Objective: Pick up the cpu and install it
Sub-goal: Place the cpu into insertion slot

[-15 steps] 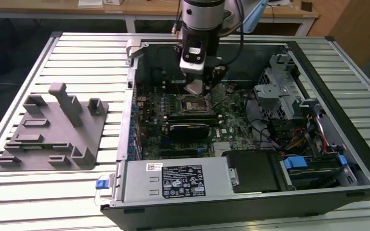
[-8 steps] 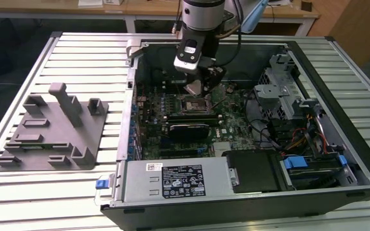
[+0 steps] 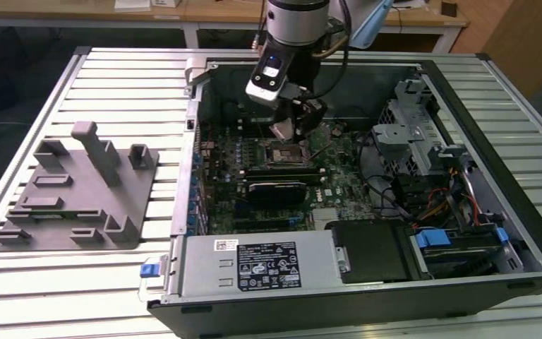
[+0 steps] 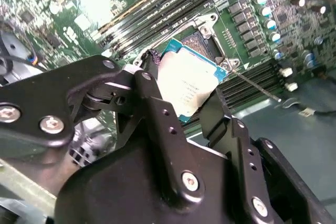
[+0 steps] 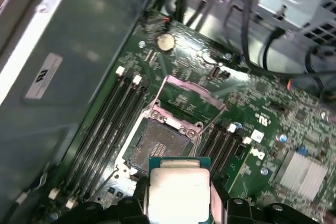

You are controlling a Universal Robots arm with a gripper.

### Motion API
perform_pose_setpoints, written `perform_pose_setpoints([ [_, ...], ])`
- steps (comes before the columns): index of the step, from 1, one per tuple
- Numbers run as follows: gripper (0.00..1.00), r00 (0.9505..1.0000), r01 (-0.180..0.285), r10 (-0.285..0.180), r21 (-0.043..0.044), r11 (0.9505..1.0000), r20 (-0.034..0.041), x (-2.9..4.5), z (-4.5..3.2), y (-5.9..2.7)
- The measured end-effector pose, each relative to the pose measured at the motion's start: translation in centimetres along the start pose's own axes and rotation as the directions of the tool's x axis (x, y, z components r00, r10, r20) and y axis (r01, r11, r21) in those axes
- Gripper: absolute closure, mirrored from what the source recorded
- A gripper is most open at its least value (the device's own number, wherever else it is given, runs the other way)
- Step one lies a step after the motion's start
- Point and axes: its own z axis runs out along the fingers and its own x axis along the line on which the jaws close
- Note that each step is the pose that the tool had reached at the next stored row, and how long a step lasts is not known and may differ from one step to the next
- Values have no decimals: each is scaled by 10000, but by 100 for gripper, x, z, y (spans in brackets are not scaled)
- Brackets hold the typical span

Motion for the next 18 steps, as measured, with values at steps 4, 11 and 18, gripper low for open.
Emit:
perform_pose_setpoints([
  [4,45,9973,-729,729,24,9973,24,0,7,0],
  [11,45,9800,-1991,1991,63,9800,72,1,22,-1],
  [18,45,9470,-3210,3209,94,9470,122,2,42,-1],
])
